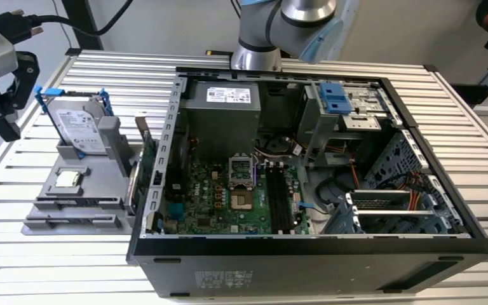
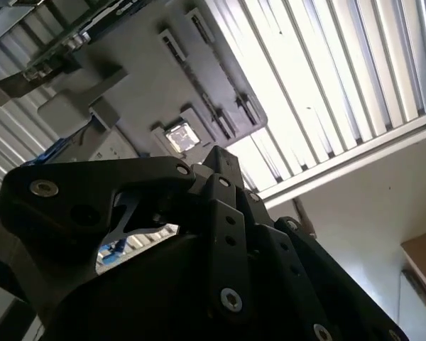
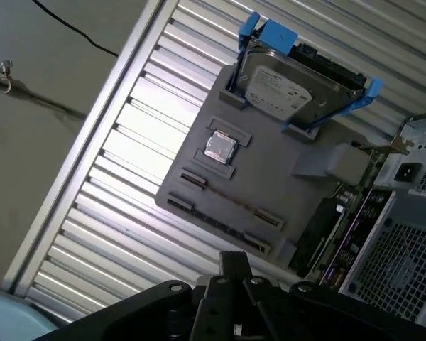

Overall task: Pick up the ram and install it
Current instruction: 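Pick up the ram and move it above insertion slot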

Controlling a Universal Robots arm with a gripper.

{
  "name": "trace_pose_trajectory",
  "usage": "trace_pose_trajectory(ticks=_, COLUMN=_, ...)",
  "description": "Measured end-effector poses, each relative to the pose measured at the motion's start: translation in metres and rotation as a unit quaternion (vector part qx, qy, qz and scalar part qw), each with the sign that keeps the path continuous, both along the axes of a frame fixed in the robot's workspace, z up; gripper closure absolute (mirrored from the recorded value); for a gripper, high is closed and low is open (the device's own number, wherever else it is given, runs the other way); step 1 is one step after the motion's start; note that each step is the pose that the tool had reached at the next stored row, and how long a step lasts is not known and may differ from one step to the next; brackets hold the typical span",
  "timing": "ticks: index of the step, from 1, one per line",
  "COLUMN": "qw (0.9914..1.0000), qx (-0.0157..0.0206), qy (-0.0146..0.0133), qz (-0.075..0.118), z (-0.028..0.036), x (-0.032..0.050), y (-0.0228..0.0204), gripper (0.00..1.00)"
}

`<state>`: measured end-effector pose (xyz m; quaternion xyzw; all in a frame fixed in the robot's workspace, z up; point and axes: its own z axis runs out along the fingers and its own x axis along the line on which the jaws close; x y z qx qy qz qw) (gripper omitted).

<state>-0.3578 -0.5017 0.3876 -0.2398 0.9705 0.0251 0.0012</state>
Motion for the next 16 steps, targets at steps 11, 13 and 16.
trace_pose_trajectory(ticks=11, qw=0.99807, qx=0.0000, qy=0.0000, qz=0.062, z=0.0000, x=-0.0003, y=0.0000, gripper=1.00)
trace_pose_trajectory(ticks=13, qw=0.99735, qx=0.0000, qy=0.0000, qz=0.073, z=0.0000, x=-0.0004, y=0.0000, gripper=1.00)
trace_pose_trajectory(ticks=16, qw=0.99610, qx=0.0000, qy=0.0000, qz=0.088, z=0.0000, x=-0.0006, y=0.0000, gripper=1.00)
